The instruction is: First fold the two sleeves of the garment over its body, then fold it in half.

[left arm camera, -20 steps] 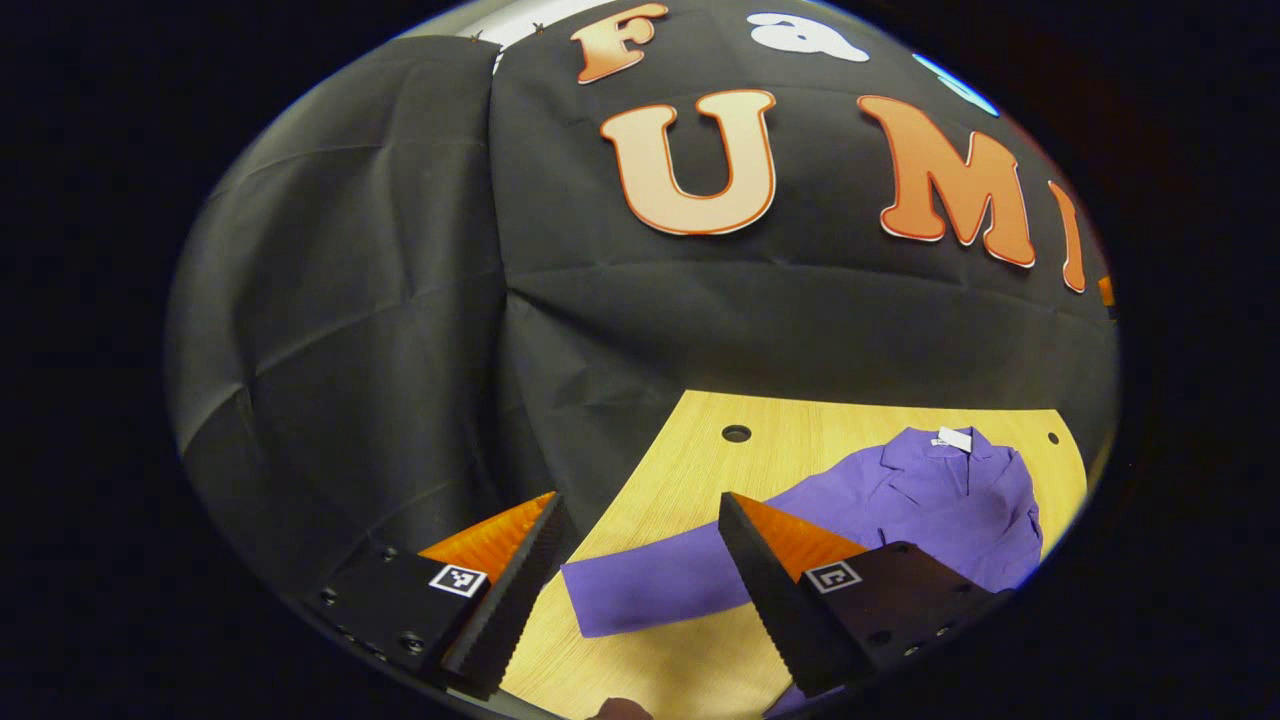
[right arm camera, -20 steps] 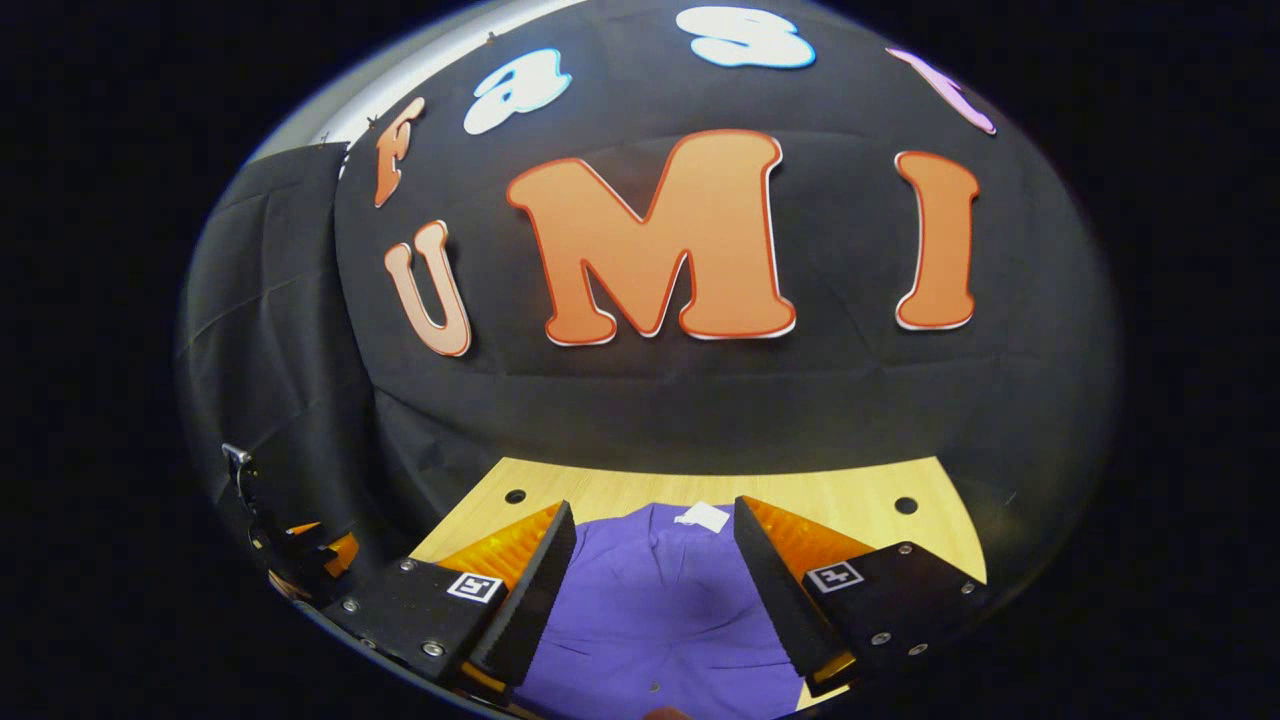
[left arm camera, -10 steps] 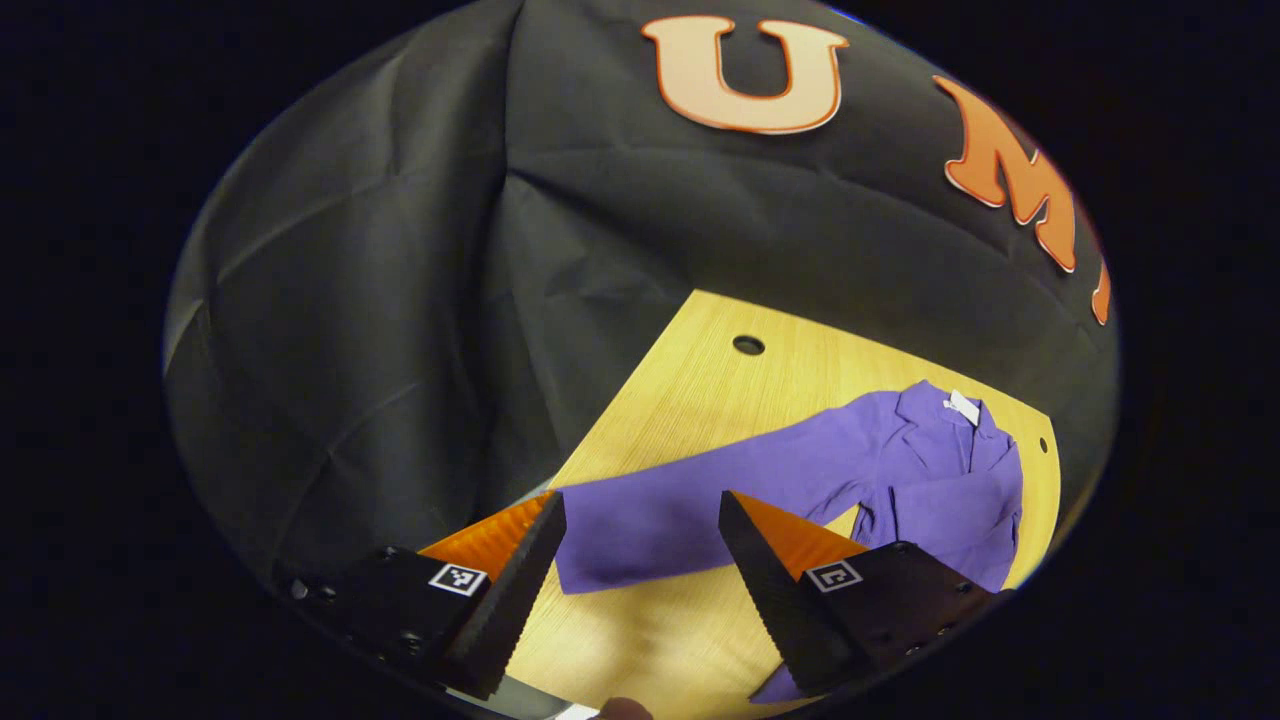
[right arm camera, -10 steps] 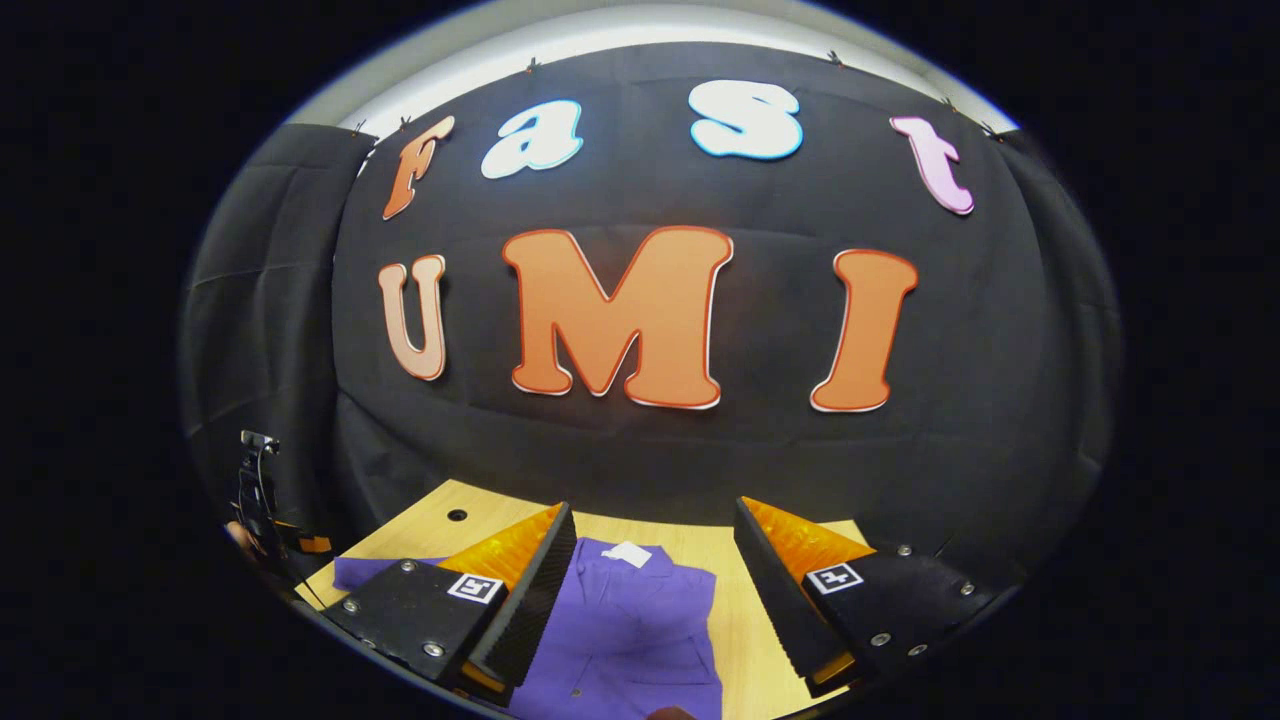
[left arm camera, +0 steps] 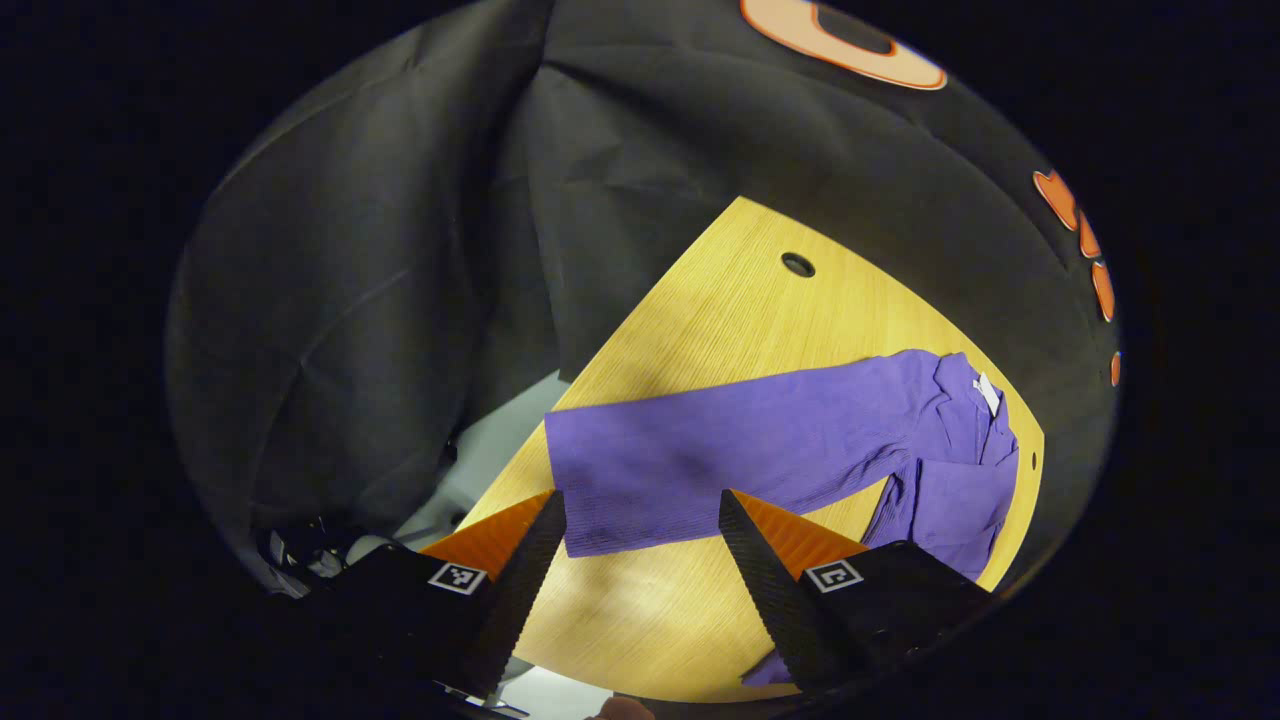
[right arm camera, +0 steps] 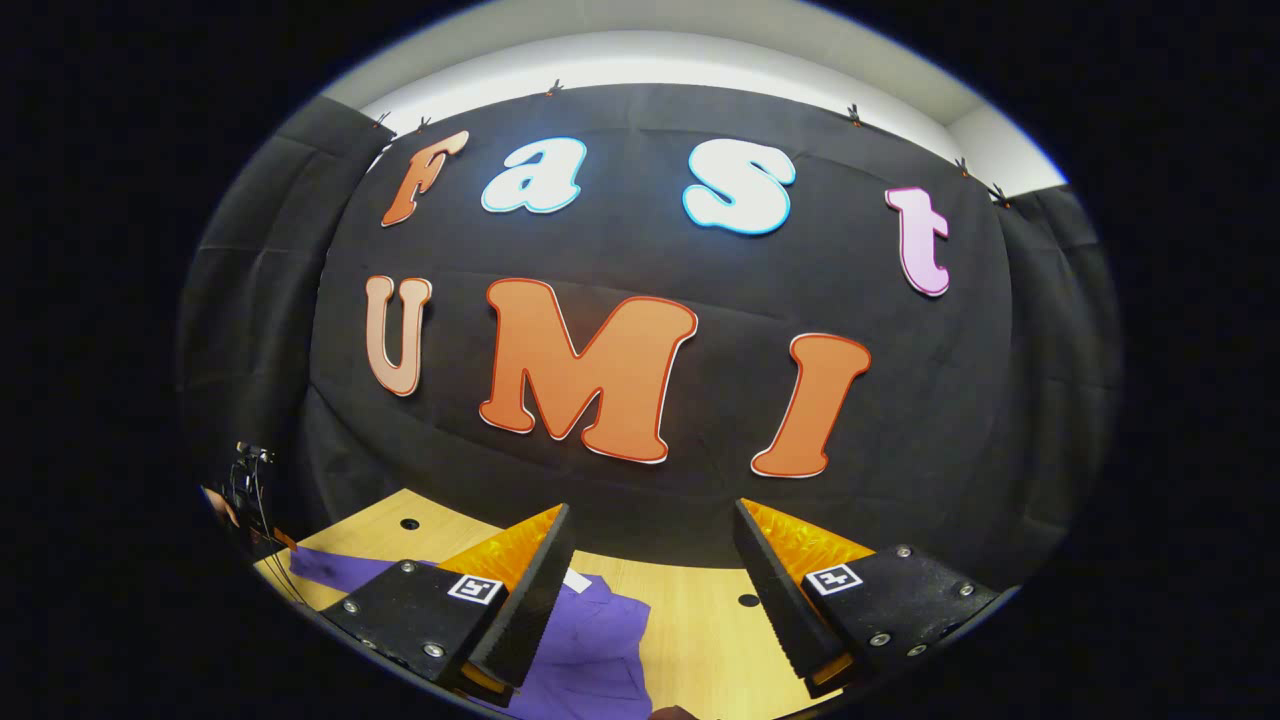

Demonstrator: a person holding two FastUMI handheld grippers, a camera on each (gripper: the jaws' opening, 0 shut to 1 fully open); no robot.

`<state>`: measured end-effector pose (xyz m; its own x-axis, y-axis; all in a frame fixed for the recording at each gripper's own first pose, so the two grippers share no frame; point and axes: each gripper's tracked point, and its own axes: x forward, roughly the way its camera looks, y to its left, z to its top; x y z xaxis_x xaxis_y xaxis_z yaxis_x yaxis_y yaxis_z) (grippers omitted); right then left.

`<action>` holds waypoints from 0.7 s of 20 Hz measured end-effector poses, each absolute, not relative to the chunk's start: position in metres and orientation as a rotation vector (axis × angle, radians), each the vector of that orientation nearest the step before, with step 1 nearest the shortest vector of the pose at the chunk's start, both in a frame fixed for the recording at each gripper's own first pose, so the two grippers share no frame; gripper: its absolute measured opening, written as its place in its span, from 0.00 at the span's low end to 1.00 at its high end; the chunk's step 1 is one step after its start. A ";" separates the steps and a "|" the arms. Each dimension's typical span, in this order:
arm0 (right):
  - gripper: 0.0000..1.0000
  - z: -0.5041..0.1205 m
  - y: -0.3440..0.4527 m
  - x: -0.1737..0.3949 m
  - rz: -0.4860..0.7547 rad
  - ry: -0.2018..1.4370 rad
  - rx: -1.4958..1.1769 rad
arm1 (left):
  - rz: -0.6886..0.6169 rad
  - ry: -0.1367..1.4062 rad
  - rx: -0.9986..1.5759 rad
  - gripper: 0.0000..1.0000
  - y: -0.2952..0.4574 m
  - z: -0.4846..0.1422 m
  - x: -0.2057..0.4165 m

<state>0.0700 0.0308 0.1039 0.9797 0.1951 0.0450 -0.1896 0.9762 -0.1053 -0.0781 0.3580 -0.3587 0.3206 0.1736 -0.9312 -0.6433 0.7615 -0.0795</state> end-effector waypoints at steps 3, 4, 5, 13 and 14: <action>0.94 0.107 0.038 0.065 0.204 -0.058 -0.142 | 0.555 1.195 -0.486 0.98 0.356 -0.384 -0.074; 0.95 0.108 0.041 0.063 0.211 -0.061 -0.140 | 0.549 1.220 -0.484 0.98 0.357 -0.394 -0.072; 0.94 0.107 0.044 0.061 0.218 -0.055 -0.132 | 0.546 1.242 -0.490 0.98 0.356 -0.404 -0.069; 0.95 0.086 0.023 0.058 0.162 0.008 -0.115 | 0.573 1.377 -0.542 0.98 0.363 -0.459 -0.073; 0.95 0.083 0.021 0.057 0.156 0.017 -0.111 | 0.572 1.380 -0.546 0.98 0.362 -0.462 -0.071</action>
<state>0.0569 0.0210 0.0831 0.9877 0.1544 -0.0257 -0.1563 0.9816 -0.1093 -0.0709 0.3625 -0.4623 0.1005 0.0561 -0.9934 -0.6633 0.7480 -0.0248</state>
